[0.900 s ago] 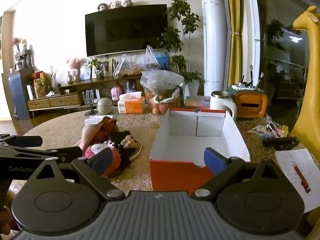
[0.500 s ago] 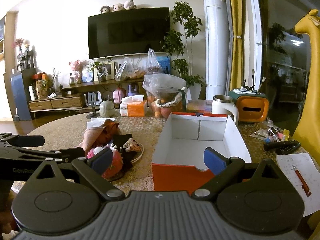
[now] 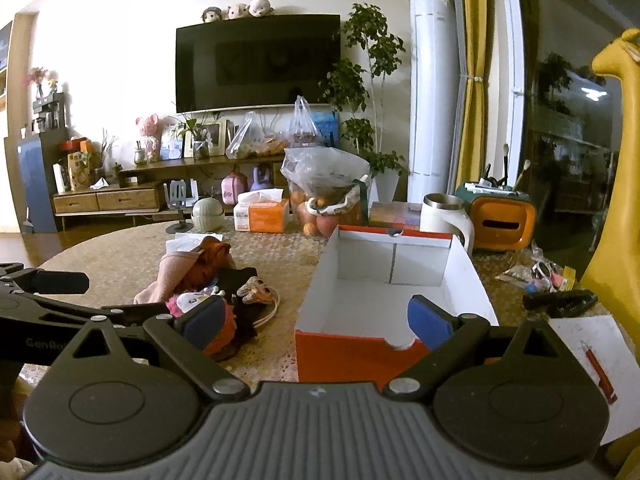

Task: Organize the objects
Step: 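Move the left tool toward the pink fluffy plush toy, then close the left gripper on the pink fluffy plush toy, then carry the pink plush with the left gripper into the cardboard box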

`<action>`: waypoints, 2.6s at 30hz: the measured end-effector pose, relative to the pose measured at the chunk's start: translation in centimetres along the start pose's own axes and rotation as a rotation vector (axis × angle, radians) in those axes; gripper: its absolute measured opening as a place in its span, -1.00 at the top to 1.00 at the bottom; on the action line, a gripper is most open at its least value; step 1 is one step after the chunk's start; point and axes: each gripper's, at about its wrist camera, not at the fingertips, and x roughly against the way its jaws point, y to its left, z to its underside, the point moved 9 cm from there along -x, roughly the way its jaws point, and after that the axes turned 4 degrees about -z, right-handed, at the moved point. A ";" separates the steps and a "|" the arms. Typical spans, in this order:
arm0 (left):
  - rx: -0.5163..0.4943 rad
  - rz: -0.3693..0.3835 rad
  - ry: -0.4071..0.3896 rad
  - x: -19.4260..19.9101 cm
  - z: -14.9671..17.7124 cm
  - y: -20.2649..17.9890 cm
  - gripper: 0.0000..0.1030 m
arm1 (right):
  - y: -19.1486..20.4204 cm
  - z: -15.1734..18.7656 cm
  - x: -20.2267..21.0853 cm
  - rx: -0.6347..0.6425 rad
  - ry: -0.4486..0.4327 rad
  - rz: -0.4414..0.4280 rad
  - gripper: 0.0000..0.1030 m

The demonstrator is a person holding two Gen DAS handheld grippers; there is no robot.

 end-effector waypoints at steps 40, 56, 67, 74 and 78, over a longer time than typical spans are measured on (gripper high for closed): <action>-0.099 -0.171 0.172 -14.8 3.2 3.6 -0.98 | -19.6 2.3 -12.4 -0.138 0.313 0.290 -0.68; -0.128 -0.174 0.148 -15.6 3.4 3.3 -0.98 | -19.2 3.7 -13.9 -0.098 0.417 0.200 0.48; -0.163 -0.169 0.148 -17.2 3.0 2.7 -0.98 | -18.6 3.8 -14.4 -0.026 0.438 0.196 0.88; -0.219 -0.168 0.150 -17.5 3.3 2.0 -0.77 | -18.8 4.0 -14.4 -0.034 0.458 0.185 0.89; -0.238 -0.172 0.147 -17.3 3.2 1.8 -0.58 | -18.7 4.0 -14.2 -0.038 0.459 0.179 0.92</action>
